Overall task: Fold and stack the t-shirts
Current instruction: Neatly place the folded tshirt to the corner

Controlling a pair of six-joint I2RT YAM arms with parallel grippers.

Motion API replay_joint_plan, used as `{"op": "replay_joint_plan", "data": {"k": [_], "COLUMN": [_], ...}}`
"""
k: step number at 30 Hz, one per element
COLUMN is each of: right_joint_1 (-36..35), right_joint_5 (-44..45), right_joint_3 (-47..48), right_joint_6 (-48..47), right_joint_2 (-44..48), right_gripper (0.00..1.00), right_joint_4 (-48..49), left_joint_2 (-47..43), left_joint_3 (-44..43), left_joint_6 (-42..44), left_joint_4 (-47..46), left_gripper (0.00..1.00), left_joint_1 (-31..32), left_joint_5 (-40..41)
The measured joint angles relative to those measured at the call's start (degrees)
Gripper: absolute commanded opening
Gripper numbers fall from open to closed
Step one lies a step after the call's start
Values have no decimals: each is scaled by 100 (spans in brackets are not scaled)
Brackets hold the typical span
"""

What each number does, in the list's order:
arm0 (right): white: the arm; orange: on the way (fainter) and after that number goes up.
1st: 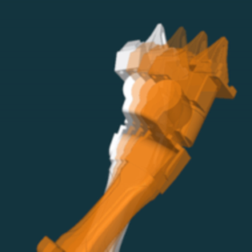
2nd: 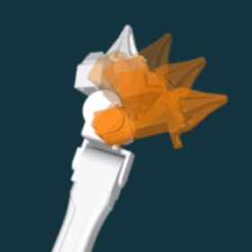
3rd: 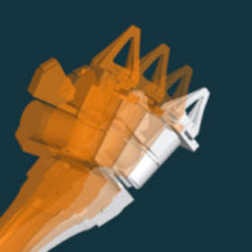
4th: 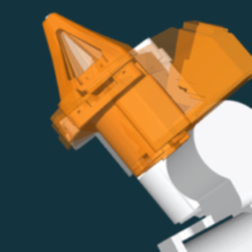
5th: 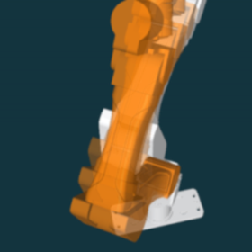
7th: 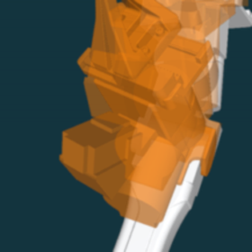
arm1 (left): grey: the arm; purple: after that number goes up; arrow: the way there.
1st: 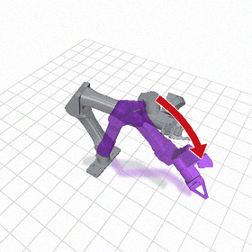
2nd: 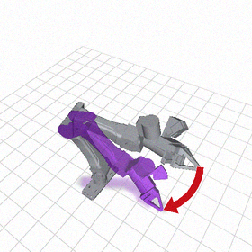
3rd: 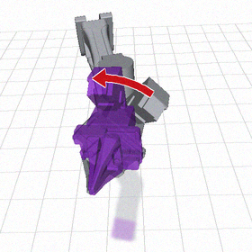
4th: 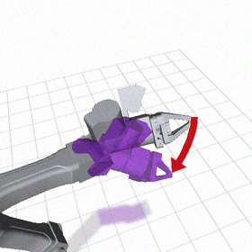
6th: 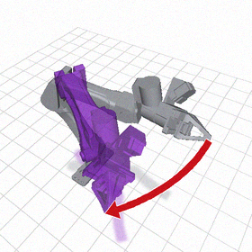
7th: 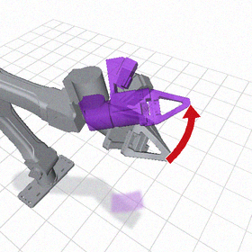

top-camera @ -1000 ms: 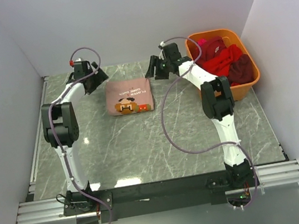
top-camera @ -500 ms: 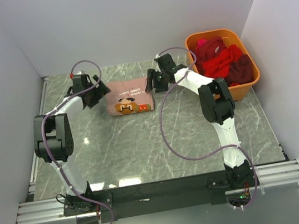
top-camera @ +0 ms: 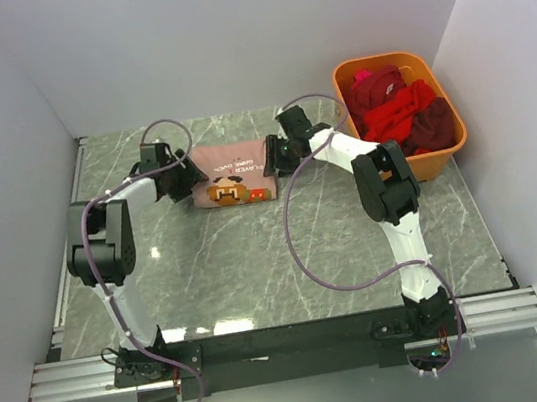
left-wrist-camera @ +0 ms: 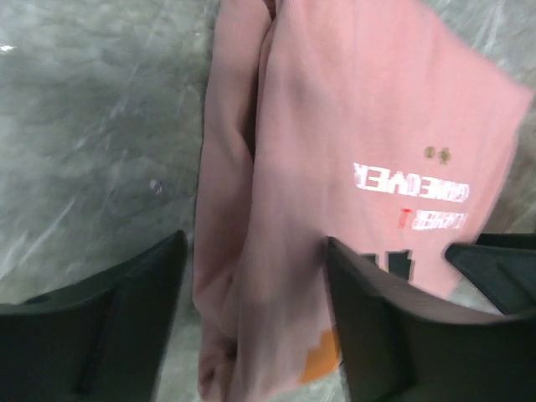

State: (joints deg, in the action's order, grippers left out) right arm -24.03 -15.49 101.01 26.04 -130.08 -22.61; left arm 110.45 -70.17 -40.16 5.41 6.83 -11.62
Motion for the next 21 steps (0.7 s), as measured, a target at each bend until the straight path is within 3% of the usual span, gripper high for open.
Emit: {"op": "replay_joint_plan", "data": {"k": [7, 8, 9, 11, 21], "right_joint_1": [0, 0, 0, 0, 0], "right_joint_5": [-33, -39, -44, -44, 131], "right_joint_3": [0, 0, 0, 0, 142], "right_joint_6": [33, 28, 28, 33, -133], "right_joint_2": [0, 0, 0, 0, 68], "right_gripper": [44, 44, 45, 55, 64], "right_joint_4": [2, 2, 4, -2, -201], "left_joint_2": [498, 538, 568, 608, 914], "left_joint_3": [-372, -407, -439, -568, -1432], "left_joint_6": [44, 48, 20, 68, 221], "left_joint_4": [133, 146, 160, 243, 994], "left_gripper": [30, 9, 1, 0, 0], "left_joint_1": [81, 94, 105, 131, 162], "left_joint_5": [-61, -61, -63, -61, 844]}}
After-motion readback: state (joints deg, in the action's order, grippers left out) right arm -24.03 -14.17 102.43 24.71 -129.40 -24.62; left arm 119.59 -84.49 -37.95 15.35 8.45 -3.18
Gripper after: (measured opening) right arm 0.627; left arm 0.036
